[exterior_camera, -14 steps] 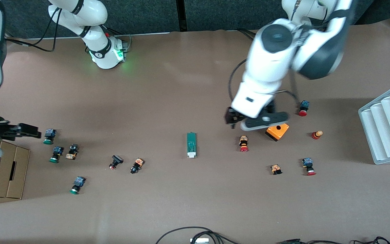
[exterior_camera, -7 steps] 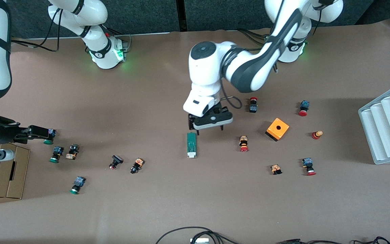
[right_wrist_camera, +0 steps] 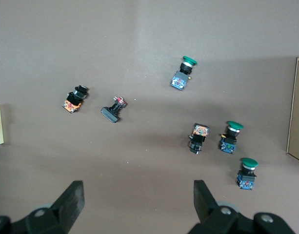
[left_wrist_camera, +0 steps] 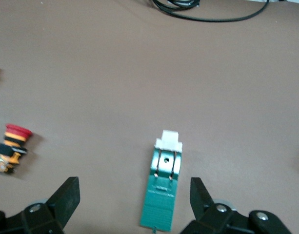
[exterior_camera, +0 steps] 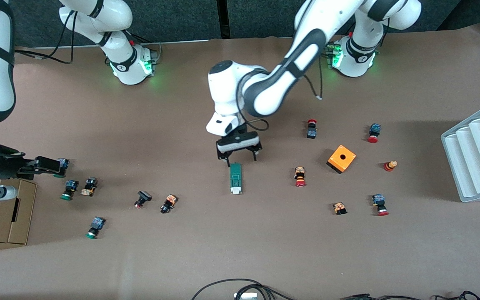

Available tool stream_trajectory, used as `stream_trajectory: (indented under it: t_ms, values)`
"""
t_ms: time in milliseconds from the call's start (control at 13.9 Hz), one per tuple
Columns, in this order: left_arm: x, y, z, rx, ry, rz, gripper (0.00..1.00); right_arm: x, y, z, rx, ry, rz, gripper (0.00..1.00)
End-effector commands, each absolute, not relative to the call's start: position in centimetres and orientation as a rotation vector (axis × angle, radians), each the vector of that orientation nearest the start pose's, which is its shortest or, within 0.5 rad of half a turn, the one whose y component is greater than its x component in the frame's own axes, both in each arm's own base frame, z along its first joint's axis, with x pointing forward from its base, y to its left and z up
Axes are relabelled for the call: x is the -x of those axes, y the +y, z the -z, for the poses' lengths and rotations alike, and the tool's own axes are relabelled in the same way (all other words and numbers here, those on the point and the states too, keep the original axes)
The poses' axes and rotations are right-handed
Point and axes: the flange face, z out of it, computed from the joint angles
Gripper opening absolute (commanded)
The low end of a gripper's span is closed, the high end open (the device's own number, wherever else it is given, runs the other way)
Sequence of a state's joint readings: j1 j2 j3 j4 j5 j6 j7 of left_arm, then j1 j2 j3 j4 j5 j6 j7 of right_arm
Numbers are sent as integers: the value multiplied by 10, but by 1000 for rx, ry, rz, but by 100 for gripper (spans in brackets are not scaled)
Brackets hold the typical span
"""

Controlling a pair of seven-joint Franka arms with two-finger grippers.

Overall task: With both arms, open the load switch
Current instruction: 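Grasp the switch base with the left gripper while the right gripper approaches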

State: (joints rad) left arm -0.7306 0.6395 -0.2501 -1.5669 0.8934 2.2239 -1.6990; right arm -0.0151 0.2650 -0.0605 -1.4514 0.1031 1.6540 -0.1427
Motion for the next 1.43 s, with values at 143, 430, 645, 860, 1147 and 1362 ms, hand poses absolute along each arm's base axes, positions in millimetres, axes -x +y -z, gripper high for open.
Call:
stream_trajectory:
  t_ms: [143,430,645,860,1147,1362]
  values:
    - [-416,-576,-227,2874,-396,1029,100,-640,-2,-526,3030,-168,-64,99]
    - [-407,-581,-215,2870,-364,1052,100,-646,12,-519,2970,-167,-37,99]
    - [-401,-584,-197,2862,-315,1055,100,-650,16,-505,2937,-159,-65,99]
    - [-388,-588,-174,2855,-324,1095,100,-658,39,-487,2935,-203,-70,99]
    - [-391,-586,-171,2848,-336,1151,100,-669,84,-473,2926,-378,24,99]
    - [-391,-584,-165,2839,-311,1148,100,-667,122,-468,2919,-476,30,99]
